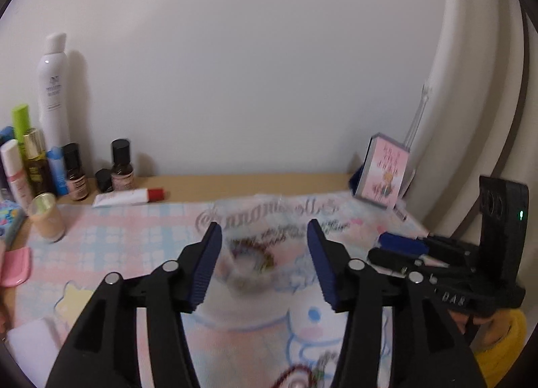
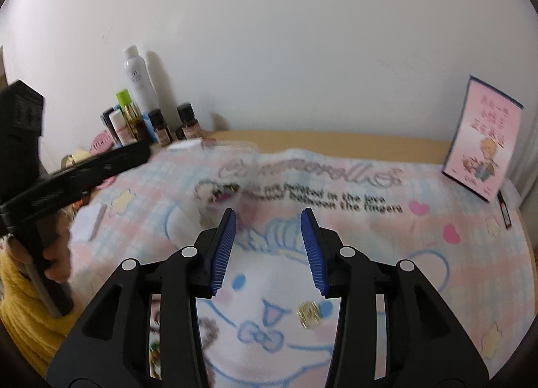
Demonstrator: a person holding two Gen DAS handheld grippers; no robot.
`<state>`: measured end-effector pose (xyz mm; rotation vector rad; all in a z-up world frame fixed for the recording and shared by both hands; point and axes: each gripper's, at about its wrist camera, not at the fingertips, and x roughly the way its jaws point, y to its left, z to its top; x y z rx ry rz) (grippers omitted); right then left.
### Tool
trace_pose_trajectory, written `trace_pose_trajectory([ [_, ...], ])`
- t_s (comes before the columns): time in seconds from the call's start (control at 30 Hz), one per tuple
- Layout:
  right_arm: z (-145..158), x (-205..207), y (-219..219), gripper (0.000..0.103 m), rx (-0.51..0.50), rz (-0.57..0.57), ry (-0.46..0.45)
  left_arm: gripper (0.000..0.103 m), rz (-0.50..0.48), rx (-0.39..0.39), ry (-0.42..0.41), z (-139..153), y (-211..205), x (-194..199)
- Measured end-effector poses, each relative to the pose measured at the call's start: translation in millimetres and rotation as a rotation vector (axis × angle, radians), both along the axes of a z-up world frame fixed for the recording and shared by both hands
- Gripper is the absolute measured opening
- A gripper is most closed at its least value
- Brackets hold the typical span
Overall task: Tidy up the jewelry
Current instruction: 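Open both tools to release the items into the clear box, then grasp a silver ring with the left tool while the right tool grasps a gold earring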
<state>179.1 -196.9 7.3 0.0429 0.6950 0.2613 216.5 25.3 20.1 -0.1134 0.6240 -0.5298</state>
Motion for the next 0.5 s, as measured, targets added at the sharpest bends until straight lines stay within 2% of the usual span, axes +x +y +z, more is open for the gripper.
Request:
trace_pose_trajectory([
  [0.13, -12, -17, -8, 0.04, -0.007, -0.007, 0.02, 0.053, -0.007, 0.05, 0.029, -10, 6, -26],
  [0.23, -20, -26, -13, 0.044, -0.013, 0.001, 0.032, 0.053, 0.003, 0.079, 0.056, -23, 16, -47],
  [0.5, -51, -36, -19, 0.045, -0.068, 0.005, 0.093, 0.053, 0.008, 0.102, 0.11, -61, 34, -104],
])
